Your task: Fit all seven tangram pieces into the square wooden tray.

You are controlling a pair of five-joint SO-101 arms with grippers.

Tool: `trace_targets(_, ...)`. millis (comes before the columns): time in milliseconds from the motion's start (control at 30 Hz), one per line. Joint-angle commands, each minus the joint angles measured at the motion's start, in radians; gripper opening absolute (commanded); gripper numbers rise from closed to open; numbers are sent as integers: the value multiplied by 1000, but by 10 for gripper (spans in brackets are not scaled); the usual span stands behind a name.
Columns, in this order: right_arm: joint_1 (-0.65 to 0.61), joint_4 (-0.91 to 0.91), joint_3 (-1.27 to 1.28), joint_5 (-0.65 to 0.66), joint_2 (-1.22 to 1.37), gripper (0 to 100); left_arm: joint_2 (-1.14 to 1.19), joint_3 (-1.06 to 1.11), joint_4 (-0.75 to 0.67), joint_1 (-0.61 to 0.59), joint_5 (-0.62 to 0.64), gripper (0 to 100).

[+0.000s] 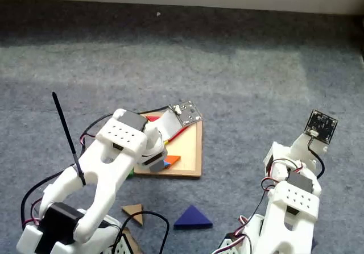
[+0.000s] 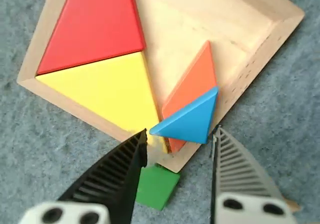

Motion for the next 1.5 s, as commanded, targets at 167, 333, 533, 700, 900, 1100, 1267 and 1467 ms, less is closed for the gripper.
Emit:
trace_targets(167,-12,-27,-2,-5,-22,80,-35,-35,-11,-39,15,220)
trace_targets(333,-12,-27,-2,-5,-22,80,-85,-38,-11,-131,61,178)
trace_targets(533,-12,-27,-2,-5,-22,80,-142,22,-17,-188,106,168)
trace_targets(700,-12,-27,-2,-5,-22,80,-143,130,-140,-199,149,168)
trace_targets(900,-12,-27,-2,-5,-22,80,-143,220,-265,-191,176,171)
trace_targets(1100,-15,-27,-2,-5,-22,80,-128,217,-302,-131,184,171)
trace_targets(1267,-21,-27,-2,-5,-22,80,-74,205,-362,-61,184,171)
trace_targets(1467,-21,-27,-5,31,-22,80,33,81,-367,-56,184,171)
